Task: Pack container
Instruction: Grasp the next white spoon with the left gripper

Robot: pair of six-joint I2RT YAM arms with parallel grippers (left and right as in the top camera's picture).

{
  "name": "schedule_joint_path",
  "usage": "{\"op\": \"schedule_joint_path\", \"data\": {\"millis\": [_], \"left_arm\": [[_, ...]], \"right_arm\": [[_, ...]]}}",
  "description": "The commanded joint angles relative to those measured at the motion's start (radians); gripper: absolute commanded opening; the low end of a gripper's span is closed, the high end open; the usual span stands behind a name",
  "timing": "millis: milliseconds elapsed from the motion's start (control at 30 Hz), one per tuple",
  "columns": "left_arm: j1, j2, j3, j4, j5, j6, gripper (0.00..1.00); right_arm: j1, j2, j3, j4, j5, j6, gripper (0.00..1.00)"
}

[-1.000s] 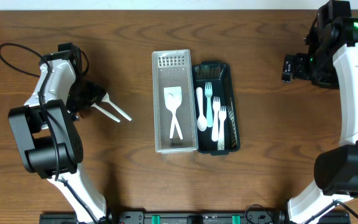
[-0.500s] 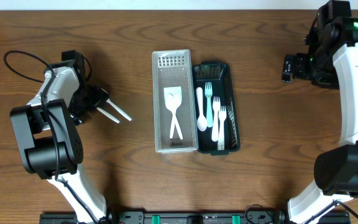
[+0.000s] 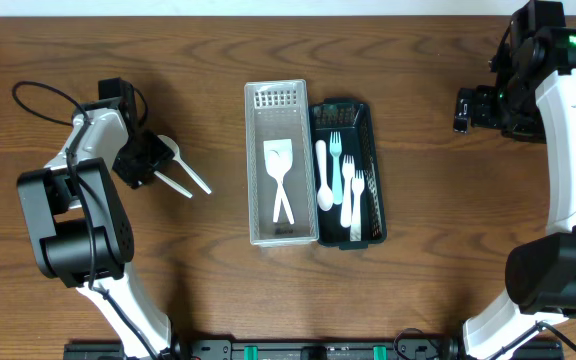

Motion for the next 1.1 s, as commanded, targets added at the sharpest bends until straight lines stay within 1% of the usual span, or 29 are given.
{"op": "schedule_joint_path", "data": {"millis": [0, 133, 200, 333, 433, 467, 633, 700, 800, 900, 1067], "left_arm": [[0.002, 0.013, -0.014, -0.004, 0.004, 0.013, 0.41], [0.002, 0.013, -0.014, -0.006, 0.003, 0.013, 0.28], [0.002, 0.013, -0.014, -0.006, 0.003, 0.013, 0.27], [0.002, 0.013, -0.014, -0.006, 0.004, 0.013, 0.2], [0.002, 0.013, -0.014, -0.006, 0.003, 0.013, 0.18], [0.002, 0.013, -0.014, -0.006, 0.003, 0.013, 0.14], [0.002, 0.01, -0.013, -0.017, 0.003, 0.013, 0.13], [0.002, 0.002, -0.003, -0.046, 0.003, 0.013, 0.06], [-0.003, -0.026, 0.028, -0.103, 0.003, 0.019, 0.06], [-0.023, -0.093, 0.056, -0.143, 0.003, 0.048, 0.06], [-0.12, -0.293, 0.095, -0.191, 0.002, 0.059, 0.06]], "right_arm": [[0.007, 0.0, -0.002, -0.003, -0.004, -0.011, 0.99], [0.007, -0.001, -0.002, -0.003, -0.004, -0.011, 0.99], [0.007, 0.0, -0.002, -0.004, -0.004, -0.011, 0.99], [0.007, 0.0, -0.001, -0.005, -0.004, -0.011, 0.99], [0.007, 0.0, -0.001, -0.005, -0.004, -0.011, 0.99], [0.007, 0.0, -0.001, -0.004, -0.004, -0.011, 0.99], [0.007, 0.0, -0.001, -0.004, -0.004, -0.011, 0.99], [0.007, 0.0, -0.001, -0.004, -0.004, -0.011, 0.99], [0.007, 0.0, -0.001, -0.003, -0.004, -0.011, 0.99], [0.007, 0.0, -0.001, 0.0, -0.004, -0.011, 0.99], [0.007, 0.0, -0.001, 0.004, -0.004, -0.011, 0.99]]}}
